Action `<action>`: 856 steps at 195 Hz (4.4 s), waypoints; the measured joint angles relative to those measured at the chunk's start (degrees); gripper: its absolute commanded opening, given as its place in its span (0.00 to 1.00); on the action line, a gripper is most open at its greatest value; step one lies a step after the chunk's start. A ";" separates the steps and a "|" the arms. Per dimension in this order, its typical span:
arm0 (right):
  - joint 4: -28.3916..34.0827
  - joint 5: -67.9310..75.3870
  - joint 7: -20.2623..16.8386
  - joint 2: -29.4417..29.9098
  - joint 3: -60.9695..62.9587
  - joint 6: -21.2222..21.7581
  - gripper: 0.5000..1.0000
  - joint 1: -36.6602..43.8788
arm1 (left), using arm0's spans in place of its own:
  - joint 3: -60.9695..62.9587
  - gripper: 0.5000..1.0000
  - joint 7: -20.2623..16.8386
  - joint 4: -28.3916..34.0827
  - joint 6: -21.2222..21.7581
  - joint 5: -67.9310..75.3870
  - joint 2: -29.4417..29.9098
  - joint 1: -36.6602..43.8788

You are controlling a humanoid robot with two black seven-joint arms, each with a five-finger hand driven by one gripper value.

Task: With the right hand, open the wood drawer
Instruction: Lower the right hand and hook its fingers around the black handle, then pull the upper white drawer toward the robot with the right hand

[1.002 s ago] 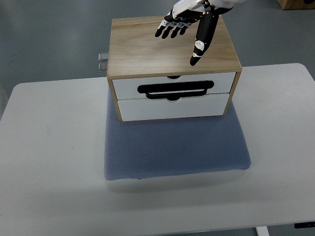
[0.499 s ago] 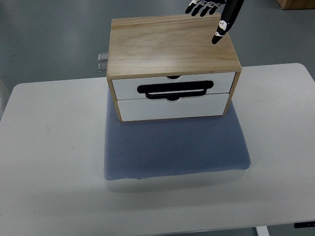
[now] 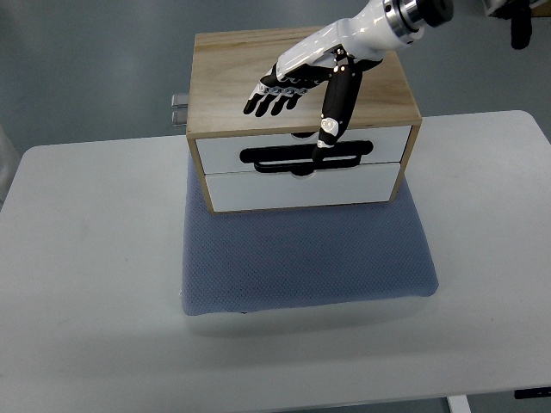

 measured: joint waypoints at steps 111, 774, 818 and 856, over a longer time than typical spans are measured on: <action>-0.30 -0.52 -3.34 2.68 -0.74 0.00 0.88 -5.00 | 0.00 1.00 0.00 0.00 0.00 -0.02 0.00 0.00; -0.25 1.07 -10.92 6.79 -5.96 -7.10 0.88 -6.16 | 0.00 1.00 -0.01 0.00 -0.04 0.00 0.00 -0.01; 0.03 1.07 -10.73 6.66 -5.92 -4.03 0.88 -5.52 | 0.00 1.00 -0.01 0.00 0.00 0.00 0.00 -0.01; 0.43 1.05 -10.46 6.25 -5.77 -0.94 0.88 -4.98 | 0.00 1.00 -0.01 0.00 0.01 0.00 0.00 -0.01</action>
